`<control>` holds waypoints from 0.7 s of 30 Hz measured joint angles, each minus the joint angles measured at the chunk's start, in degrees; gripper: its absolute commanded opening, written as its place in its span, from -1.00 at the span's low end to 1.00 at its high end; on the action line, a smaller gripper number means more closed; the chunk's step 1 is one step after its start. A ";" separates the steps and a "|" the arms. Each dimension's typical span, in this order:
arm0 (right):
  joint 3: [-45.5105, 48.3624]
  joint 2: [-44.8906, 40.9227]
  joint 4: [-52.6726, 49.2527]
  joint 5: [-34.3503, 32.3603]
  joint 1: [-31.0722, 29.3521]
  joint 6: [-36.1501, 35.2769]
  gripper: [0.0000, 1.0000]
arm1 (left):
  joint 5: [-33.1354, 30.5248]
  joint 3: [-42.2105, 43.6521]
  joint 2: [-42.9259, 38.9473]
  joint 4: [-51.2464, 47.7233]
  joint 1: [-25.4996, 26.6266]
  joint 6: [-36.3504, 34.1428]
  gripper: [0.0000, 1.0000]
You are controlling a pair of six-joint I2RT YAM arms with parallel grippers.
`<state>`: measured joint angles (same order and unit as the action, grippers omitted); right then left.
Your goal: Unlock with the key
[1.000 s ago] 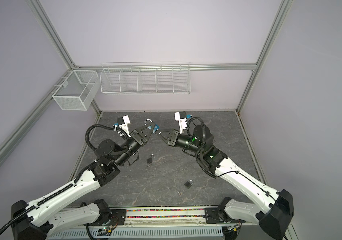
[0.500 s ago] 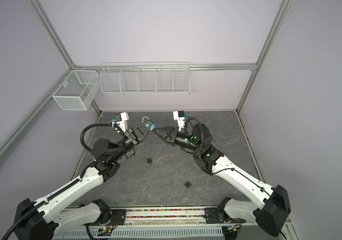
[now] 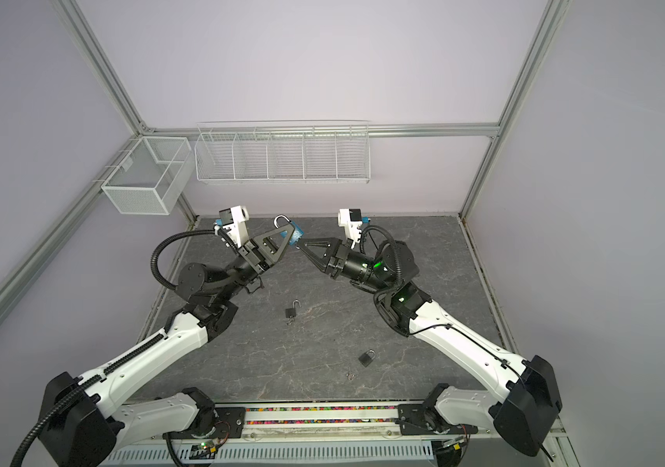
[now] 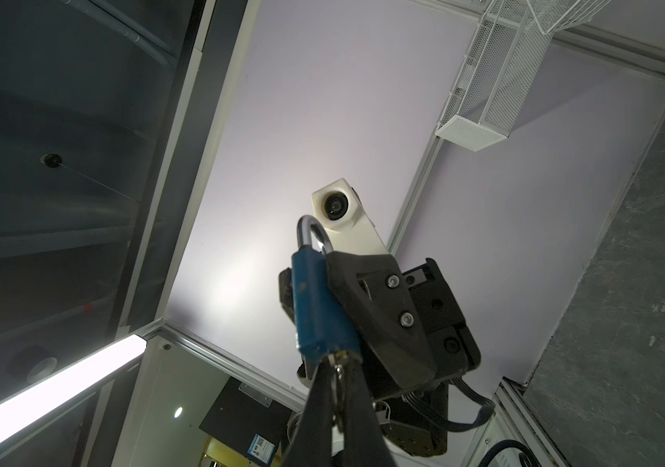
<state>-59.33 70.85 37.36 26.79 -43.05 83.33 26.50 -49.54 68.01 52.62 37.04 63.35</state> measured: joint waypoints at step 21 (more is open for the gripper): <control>-0.35 -3.63 -7.30 -2.40 -0.15 -9.25 -0.88 | 2.45 -2.67 0.11 -4.35 0.00 0.70 -0.92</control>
<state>-59.68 67.22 30.06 24.38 -43.20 74.08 28.95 -52.21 68.12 48.27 37.04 64.05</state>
